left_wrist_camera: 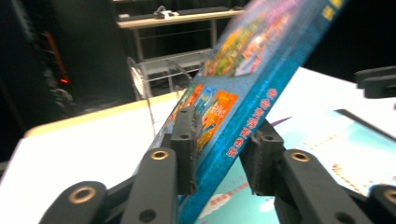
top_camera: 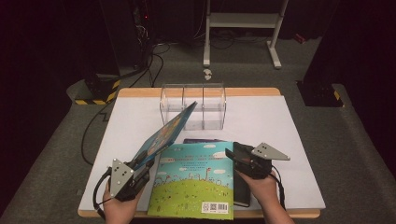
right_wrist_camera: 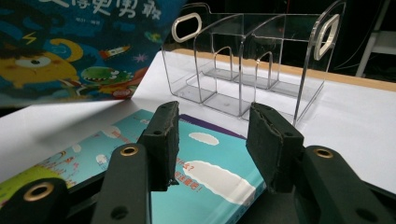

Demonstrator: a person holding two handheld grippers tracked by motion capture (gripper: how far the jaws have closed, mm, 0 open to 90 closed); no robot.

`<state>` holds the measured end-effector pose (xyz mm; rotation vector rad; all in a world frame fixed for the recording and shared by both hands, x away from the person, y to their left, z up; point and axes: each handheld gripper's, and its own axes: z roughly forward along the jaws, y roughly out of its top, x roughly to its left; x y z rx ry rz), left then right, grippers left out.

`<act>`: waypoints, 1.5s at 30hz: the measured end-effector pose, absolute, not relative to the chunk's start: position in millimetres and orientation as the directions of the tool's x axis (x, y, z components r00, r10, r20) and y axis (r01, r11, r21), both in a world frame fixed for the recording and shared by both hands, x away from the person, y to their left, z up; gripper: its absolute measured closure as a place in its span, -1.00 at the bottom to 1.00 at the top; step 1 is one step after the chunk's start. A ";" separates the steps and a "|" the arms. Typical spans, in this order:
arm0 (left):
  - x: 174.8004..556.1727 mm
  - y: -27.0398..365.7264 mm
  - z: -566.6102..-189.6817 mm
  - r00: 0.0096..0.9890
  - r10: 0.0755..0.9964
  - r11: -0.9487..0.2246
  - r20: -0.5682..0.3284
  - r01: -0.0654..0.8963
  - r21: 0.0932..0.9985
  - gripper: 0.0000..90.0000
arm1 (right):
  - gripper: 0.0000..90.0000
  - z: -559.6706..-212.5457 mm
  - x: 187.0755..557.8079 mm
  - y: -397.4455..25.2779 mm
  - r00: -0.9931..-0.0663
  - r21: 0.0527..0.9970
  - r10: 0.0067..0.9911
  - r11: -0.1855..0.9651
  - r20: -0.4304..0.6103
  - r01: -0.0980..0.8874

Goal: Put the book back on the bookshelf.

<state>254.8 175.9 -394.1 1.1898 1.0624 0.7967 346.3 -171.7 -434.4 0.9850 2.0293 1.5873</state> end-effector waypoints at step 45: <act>229.7 272.5 -403.9 0.215 0.930 0.309 -0.299 -0.015 0.951 0.83 | 0.24 -451.1 353.2 -171.8 -0.652 0.926 0.742 0.120 0.156 0.359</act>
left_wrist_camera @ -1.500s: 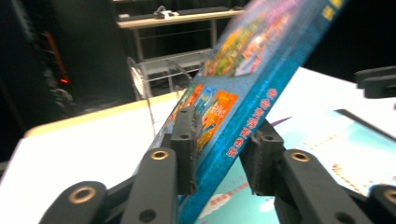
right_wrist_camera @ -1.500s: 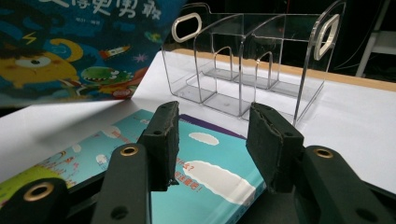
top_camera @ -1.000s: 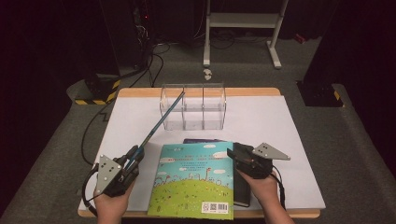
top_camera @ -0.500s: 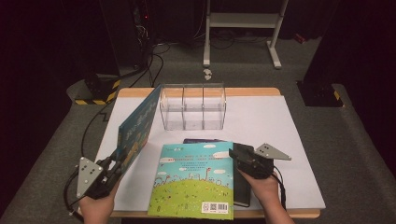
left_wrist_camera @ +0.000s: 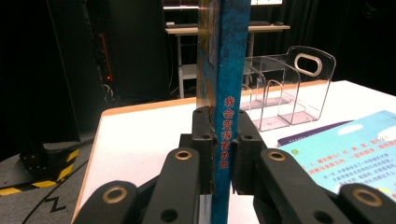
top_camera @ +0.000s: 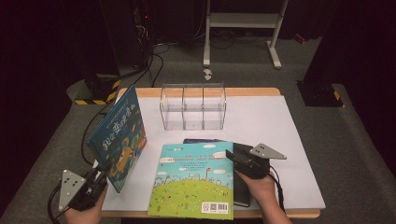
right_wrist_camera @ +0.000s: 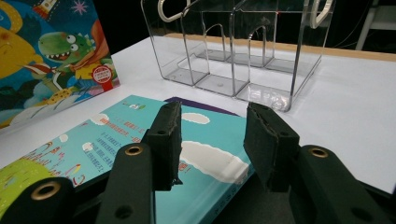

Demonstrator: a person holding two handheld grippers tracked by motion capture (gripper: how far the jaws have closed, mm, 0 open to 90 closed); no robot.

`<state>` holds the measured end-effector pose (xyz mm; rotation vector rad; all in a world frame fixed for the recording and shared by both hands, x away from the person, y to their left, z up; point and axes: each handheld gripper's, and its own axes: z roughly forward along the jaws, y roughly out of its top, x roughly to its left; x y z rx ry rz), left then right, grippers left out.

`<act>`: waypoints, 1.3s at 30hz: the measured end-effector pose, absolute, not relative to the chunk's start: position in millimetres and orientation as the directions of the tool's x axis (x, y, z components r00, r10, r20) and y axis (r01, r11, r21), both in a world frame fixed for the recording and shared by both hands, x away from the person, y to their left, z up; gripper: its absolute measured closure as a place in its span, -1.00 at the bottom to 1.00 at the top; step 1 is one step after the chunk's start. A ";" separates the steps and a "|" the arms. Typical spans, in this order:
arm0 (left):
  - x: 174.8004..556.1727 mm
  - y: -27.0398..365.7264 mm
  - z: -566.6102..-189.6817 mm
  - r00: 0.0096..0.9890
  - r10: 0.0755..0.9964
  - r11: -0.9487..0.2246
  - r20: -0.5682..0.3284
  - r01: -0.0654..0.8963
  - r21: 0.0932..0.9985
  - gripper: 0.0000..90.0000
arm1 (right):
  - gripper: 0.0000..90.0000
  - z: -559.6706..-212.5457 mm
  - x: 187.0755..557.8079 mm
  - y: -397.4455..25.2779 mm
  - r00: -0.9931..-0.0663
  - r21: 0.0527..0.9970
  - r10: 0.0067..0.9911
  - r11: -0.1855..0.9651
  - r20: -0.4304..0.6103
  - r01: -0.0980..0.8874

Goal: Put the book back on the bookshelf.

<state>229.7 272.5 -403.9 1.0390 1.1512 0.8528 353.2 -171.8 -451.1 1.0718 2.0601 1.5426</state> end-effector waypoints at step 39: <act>248.4 283.2 -390.5 0.210 0.917 0.349 -0.340 -0.009 0.937 0.66 | 0.23 -453.9 351.6 -170.0 -0.653 0.921 0.739 0.122 0.165 0.371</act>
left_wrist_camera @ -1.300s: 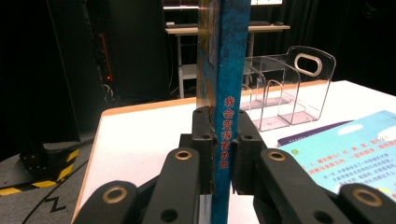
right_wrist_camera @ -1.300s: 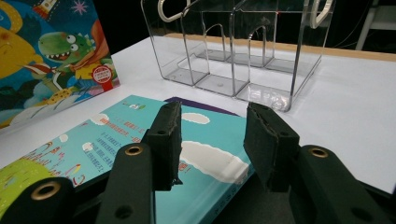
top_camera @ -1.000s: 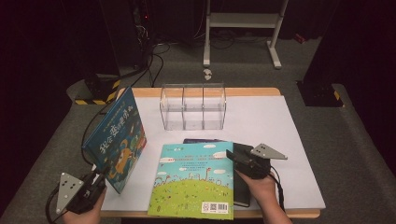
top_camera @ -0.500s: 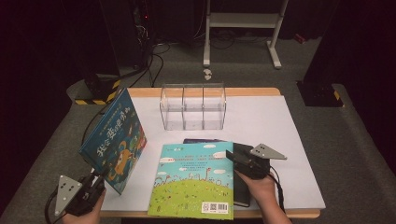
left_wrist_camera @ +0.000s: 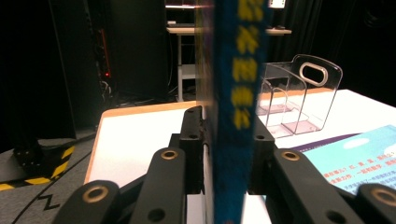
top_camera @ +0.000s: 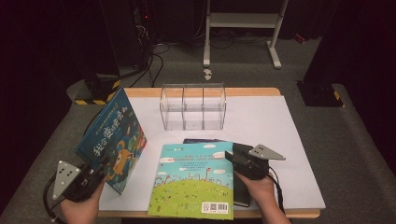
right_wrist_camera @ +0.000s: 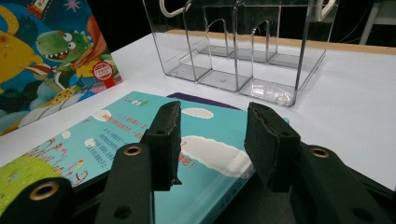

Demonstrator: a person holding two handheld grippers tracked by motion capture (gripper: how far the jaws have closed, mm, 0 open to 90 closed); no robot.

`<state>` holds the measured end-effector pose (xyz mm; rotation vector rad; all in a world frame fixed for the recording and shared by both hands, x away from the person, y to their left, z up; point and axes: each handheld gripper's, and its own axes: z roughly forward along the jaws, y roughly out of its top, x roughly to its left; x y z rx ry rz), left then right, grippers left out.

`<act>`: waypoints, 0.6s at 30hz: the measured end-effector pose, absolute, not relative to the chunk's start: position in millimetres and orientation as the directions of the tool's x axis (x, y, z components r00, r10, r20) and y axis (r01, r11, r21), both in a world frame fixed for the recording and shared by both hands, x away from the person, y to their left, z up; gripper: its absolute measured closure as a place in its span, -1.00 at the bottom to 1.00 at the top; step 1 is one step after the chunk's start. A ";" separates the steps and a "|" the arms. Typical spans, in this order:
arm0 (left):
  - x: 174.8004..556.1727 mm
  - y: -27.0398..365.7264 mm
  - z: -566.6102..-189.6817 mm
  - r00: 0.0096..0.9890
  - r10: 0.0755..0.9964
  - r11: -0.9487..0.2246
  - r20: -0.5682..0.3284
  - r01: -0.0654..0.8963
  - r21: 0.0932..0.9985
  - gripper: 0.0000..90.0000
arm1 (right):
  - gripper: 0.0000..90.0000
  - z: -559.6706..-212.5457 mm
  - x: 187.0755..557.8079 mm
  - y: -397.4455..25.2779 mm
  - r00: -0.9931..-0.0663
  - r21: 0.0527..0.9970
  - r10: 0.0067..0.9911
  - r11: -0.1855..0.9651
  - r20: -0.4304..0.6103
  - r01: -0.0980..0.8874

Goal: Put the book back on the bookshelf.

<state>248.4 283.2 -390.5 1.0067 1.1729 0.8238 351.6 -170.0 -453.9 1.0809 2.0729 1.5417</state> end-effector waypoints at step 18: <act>265.3 283.5 -378.3 0.216 0.902 0.387 -0.375 -0.015 0.922 0.74 | 0.22 -453.2 351.5 -171.9 -0.653 0.922 0.738 0.117 0.167 0.368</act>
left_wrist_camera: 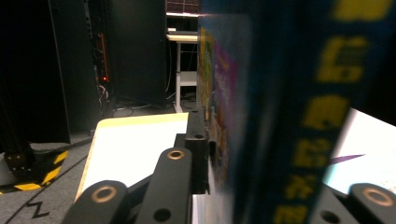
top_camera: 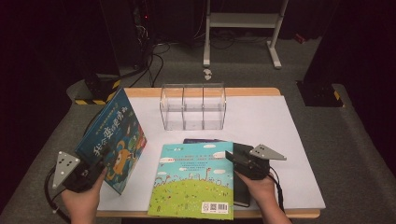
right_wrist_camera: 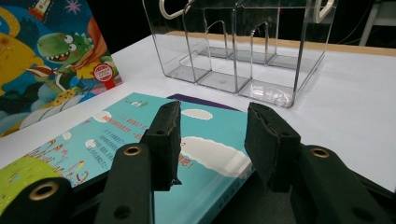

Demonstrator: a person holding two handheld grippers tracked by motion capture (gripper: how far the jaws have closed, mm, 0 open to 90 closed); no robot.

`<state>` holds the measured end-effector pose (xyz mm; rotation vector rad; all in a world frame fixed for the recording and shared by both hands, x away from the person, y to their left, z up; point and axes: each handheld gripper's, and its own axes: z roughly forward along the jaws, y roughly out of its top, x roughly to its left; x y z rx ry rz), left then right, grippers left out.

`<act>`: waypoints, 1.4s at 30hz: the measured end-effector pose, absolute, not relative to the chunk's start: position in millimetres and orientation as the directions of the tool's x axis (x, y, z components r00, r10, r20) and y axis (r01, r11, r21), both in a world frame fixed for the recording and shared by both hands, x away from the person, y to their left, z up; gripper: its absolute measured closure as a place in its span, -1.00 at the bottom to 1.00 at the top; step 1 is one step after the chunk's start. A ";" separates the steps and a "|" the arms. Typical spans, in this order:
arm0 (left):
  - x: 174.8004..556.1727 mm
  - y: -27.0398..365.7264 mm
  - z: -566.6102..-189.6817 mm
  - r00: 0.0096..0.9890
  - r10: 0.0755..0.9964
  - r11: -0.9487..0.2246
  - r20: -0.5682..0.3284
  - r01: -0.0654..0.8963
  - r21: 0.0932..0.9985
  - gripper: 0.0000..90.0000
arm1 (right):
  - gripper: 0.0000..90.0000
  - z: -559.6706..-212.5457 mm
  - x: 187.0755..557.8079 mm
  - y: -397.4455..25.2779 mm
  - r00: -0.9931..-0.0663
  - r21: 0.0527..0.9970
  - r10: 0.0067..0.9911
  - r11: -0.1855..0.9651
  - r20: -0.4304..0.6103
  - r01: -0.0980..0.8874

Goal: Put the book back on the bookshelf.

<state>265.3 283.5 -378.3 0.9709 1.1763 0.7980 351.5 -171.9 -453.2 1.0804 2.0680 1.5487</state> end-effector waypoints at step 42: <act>379.5 194.7 -319.0 0.274 0.879 0.402 -0.390 0.011 0.915 0.85 | 0.23 -447.1 350.1 -185.1 -0.646 0.930 0.737 0.067 0.197 0.361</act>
